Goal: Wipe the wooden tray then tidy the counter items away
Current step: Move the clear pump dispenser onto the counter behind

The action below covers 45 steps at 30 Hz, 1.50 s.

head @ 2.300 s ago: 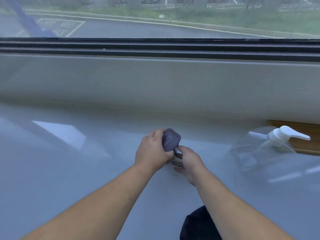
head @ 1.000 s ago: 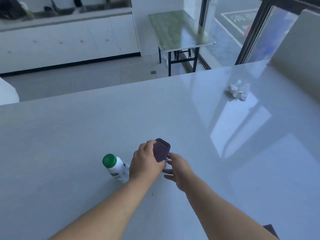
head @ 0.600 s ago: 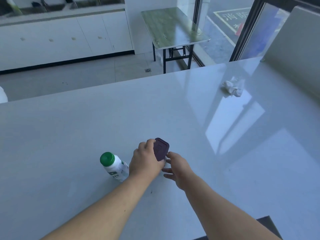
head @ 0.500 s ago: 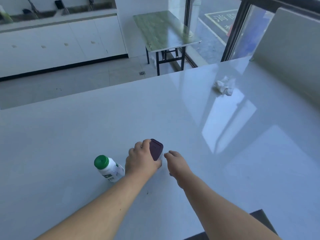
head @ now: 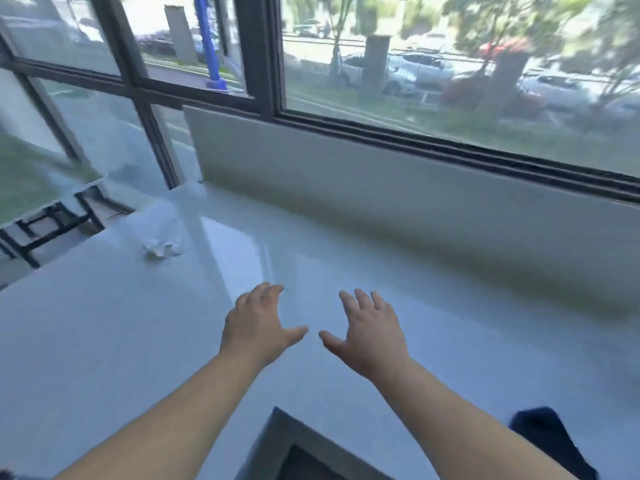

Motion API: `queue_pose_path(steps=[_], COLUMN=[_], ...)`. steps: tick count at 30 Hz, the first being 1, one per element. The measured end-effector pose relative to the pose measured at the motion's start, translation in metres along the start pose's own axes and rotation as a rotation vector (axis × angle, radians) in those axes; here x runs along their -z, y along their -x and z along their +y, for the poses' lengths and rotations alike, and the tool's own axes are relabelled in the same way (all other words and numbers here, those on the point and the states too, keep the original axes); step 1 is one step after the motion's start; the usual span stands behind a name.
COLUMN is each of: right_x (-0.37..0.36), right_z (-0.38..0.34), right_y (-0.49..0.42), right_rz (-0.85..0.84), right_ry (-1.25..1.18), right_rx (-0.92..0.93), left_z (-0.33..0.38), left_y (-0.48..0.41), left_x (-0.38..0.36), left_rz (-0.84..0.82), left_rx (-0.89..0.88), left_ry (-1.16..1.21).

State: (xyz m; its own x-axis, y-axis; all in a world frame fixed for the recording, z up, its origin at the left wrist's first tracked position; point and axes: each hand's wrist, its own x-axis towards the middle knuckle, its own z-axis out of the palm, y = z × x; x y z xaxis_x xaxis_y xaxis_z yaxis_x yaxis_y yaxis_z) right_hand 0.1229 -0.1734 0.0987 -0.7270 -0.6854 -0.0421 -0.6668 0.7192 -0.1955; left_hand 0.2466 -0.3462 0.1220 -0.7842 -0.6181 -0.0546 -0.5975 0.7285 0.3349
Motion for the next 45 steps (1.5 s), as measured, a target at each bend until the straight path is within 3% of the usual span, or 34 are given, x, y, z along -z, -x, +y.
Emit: queue_pose_path(steps=[9, 17, 23, 25, 30, 35, 38, 45], right_x=[0.041, 0.038, 0.032, 0.027, 0.015, 0.008, 0.012, 0.026], right_z=[0.298, 0.479, 0.570, 0.590, 0.620, 0.616, 0.601, 0.526], right_y=[0.119, 0.179, 0.175, 0.171, 0.152, 0.132, 0.118, 0.073], right_rz=[0.090, 0.078, 0.150, 0.183, 0.230, 0.293, 0.299, 0.212], right_ry=[-0.038, -0.059, -0.291, -0.463, -1.176, -1.556, -1.668, -1.654], right_rx=[-0.501, -0.809, -1.031, -1.119, -1.326, -1.371, -1.350, -1.251], left_z=[0.339, 0.530, 0.625, 0.646, 0.665, 0.658, 0.644, 0.563], left_y=[-0.017, -0.008, -0.023, -0.026, -0.034, -0.039, -0.047, -0.072], left_x=[-0.120, -0.217, -0.265, -0.277, -0.300, -0.304, -0.295, -0.242], left_rz=[-0.238, -0.372, -0.391, -0.407, -0.433, -0.412, -0.389, -0.274], left_rx=[-0.488, -0.651, -0.697, -0.711, -0.715, -0.704, -0.676, -0.583], left_ry=[0.056, 0.094, 0.193, 0.199, 0.190, 0.227, 0.236, 0.257])
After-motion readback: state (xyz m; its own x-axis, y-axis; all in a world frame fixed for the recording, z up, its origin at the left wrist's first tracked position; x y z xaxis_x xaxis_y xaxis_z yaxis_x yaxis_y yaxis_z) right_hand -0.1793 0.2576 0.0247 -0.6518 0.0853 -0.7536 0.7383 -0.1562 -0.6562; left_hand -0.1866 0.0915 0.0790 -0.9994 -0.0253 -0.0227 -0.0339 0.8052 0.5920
